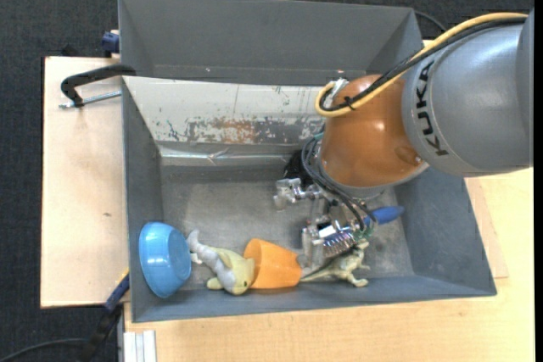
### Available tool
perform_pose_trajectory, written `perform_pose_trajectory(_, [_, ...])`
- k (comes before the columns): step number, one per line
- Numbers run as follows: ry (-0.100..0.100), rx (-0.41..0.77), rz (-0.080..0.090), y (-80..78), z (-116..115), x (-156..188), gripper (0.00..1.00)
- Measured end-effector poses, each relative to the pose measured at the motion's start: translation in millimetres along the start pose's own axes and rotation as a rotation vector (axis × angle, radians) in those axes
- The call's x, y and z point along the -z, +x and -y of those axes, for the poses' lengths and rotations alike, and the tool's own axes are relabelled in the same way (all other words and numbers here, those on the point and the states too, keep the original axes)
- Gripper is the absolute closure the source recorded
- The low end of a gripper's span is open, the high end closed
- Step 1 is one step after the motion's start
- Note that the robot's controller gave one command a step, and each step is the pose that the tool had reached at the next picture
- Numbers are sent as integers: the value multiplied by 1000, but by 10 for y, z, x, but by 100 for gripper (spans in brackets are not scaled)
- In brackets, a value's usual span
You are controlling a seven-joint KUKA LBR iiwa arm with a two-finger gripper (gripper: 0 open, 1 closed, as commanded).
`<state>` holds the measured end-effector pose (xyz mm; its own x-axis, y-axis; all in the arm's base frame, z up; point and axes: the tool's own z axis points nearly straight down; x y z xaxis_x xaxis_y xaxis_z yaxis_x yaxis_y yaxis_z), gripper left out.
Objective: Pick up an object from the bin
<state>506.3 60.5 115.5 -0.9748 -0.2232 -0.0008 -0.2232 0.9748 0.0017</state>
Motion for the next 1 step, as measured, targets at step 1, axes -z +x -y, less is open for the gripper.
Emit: perform_pose_trajectory(1, [3, 258, 6, 102, 188, 272, 0])
